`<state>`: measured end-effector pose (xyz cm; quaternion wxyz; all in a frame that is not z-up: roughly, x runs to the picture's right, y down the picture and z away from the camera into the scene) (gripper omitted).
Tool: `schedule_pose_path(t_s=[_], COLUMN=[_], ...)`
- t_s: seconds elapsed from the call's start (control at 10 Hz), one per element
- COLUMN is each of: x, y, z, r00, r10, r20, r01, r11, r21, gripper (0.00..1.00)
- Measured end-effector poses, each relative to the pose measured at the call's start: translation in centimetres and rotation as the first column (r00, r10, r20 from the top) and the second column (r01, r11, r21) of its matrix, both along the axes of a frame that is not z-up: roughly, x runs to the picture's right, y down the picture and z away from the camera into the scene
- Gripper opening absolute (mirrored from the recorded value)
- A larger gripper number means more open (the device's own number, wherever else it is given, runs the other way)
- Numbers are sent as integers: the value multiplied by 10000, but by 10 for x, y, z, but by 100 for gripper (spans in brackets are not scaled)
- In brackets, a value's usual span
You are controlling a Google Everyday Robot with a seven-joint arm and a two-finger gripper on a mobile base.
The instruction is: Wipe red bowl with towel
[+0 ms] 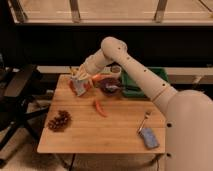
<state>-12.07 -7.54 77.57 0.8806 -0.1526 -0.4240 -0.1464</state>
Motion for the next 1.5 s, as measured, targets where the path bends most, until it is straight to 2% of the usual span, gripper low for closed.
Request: schedule_pose_path(t_s=[0.3, 0.5, 0.8, 1.5], x=[-15, -27, -37, -44], y=[-26, -39, -31, -25], z=[37, 70, 96, 100], r00=[9993, 9962, 9933, 9946], r10=[-370, -842, -1027, -974], r20=[-19, -219, -523, -371], r01=[371, 860, 1095, 1014], r11=[9981, 9913, 9824, 9866], r21=[485, 1001, 1512, 1277], gripper=[0, 0, 0, 0])
